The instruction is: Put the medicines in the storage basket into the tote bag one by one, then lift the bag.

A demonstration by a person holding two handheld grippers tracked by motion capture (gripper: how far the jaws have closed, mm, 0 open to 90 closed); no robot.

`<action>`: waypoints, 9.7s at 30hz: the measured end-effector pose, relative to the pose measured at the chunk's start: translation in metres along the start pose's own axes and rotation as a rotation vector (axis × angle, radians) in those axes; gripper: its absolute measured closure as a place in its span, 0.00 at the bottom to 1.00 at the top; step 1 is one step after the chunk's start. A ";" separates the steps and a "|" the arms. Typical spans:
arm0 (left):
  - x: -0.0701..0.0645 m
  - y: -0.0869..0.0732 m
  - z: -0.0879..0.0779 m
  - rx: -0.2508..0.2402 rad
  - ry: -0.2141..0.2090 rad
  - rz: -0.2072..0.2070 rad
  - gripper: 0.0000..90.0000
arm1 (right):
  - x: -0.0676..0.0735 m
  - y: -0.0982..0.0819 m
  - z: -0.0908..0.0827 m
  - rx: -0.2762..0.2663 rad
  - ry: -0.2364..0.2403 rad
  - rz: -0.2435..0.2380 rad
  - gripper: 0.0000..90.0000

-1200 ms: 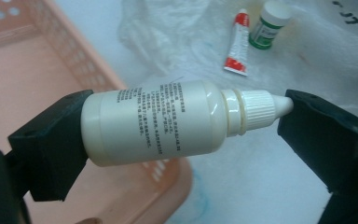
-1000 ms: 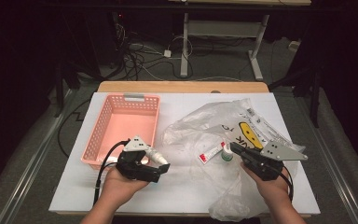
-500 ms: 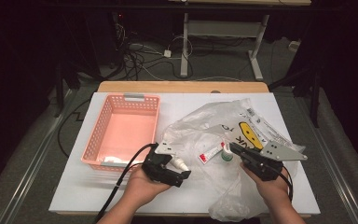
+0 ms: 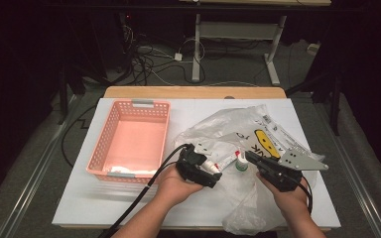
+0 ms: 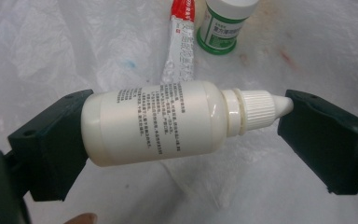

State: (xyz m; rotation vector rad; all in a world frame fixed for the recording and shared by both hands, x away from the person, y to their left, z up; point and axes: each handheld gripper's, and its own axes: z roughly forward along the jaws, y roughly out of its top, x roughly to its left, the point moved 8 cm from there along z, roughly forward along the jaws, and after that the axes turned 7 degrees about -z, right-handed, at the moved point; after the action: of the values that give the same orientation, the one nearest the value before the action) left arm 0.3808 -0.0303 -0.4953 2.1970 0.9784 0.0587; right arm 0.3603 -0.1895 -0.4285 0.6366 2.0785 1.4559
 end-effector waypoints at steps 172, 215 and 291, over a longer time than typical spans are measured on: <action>0.001 -0.061 0.017 -0.078 0.084 -0.076 0.94 | 0.004 -0.013 -0.007 0.044 -0.024 -0.002 1.00; -0.017 0.101 -0.103 -0.720 0.144 0.124 0.98 | -0.030 0.062 0.009 -0.166 -0.152 0.021 1.00; -0.020 -0.014 -0.038 -0.348 -0.019 -0.017 0.00 | -0.090 0.083 -0.022 -0.136 -0.274 0.022 0.51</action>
State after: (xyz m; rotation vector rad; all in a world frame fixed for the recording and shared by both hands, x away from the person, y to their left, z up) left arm 0.3460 -0.0146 -0.4706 1.8671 0.9011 0.1858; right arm 0.4205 -0.2364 -0.3306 0.7595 1.7528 1.4199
